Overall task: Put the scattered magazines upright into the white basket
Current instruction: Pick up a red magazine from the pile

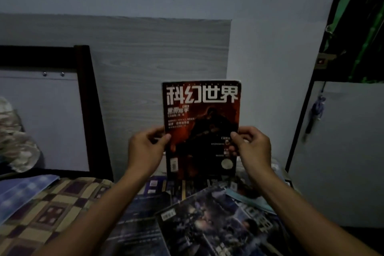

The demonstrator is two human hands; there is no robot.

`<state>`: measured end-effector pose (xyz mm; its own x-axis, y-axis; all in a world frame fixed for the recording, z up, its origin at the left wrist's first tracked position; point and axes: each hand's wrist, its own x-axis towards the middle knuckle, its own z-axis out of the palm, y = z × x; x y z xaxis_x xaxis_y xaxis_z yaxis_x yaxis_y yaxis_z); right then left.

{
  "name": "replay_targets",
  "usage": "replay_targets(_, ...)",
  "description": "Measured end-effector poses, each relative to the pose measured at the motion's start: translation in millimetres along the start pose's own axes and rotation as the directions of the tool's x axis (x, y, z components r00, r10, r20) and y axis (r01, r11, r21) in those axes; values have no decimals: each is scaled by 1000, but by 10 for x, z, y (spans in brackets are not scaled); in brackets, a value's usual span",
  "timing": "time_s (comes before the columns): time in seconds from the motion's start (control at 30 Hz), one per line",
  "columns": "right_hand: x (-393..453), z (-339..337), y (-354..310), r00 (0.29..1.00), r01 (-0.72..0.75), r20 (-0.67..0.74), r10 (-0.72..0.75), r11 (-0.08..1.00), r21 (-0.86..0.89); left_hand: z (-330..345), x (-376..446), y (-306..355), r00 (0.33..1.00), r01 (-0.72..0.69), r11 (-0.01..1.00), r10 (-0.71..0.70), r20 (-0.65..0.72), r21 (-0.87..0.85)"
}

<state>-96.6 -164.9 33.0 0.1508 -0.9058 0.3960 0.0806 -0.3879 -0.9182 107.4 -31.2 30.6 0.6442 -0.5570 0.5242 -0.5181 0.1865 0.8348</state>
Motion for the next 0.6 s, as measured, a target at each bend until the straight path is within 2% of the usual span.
replay_targets(0.1, 438, 264, -17, 999, 28, -30, -30, 999, -45, 69, 504, 12, 997, -26, 1000, 27, -69, 9)
replay_targets(0.23, 884, 552, 227, 998, -30, -53, 24, 993, -117, 255, 941, -229, 991, -73, 991, 85, -107, 110)
replay_targets(0.43, 1030, 721, 843, 993, -87, -99, 66, 967, -239, 532, 1099, -876, 997, 29, 993, -19, -78, 119)
replay_targets(0.6, 1027, 735, 1133, 979, -196, -92, 182, 964, -178, 626, 1028, -1176, 997, 75, 979, -72, -23, 189)
